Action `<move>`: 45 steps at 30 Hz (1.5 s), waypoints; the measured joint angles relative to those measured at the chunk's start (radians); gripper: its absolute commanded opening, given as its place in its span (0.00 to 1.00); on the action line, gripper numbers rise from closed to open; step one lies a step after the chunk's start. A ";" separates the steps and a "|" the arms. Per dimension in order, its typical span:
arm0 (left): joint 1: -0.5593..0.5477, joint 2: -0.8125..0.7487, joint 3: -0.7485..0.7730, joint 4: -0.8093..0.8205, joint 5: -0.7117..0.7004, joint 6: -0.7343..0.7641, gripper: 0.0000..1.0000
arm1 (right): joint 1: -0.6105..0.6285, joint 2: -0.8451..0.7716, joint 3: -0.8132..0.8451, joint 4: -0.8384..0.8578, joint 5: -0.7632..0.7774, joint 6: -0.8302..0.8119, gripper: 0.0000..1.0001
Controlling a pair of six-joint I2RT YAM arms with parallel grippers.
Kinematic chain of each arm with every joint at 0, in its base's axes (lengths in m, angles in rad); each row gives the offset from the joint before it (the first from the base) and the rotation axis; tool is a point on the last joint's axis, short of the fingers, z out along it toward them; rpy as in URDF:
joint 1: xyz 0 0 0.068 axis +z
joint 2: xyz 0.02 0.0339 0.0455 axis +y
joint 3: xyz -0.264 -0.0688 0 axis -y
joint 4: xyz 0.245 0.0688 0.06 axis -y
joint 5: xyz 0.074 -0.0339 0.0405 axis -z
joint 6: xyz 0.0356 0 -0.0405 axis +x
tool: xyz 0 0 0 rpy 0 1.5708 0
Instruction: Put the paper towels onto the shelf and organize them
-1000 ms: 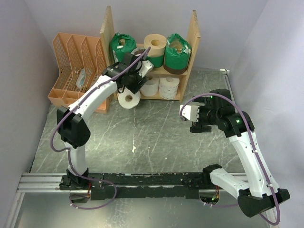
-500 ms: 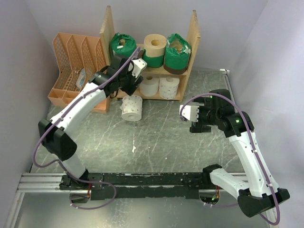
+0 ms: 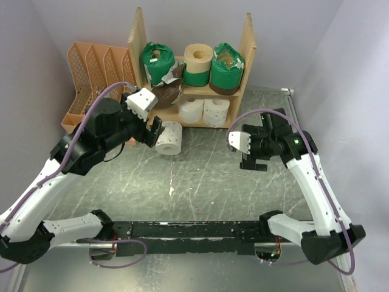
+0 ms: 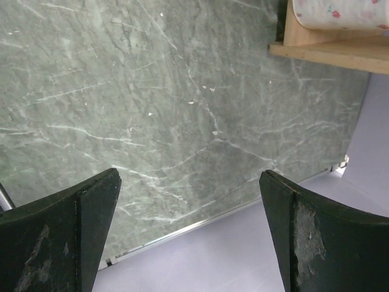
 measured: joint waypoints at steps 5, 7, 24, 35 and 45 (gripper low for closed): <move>0.000 -0.074 -0.057 0.032 -0.011 -0.043 0.91 | -0.002 0.053 0.018 -0.006 -0.027 -0.039 1.00; 0.000 -0.089 -0.094 0.036 -0.028 -0.061 0.91 | -0.003 -0.020 -0.029 0.014 -0.060 -0.083 1.00; -0.133 -0.080 -0.329 0.072 -0.156 -0.005 1.00 | -0.005 -0.108 -0.112 0.056 -0.097 -0.209 1.00; -0.444 0.262 -0.493 0.153 -0.568 0.070 0.98 | -0.005 -0.121 -0.116 0.107 -0.058 -0.193 1.00; -0.481 0.463 -0.552 0.386 -0.827 -0.071 0.99 | -0.005 -0.136 -0.154 0.148 -0.012 -0.174 1.00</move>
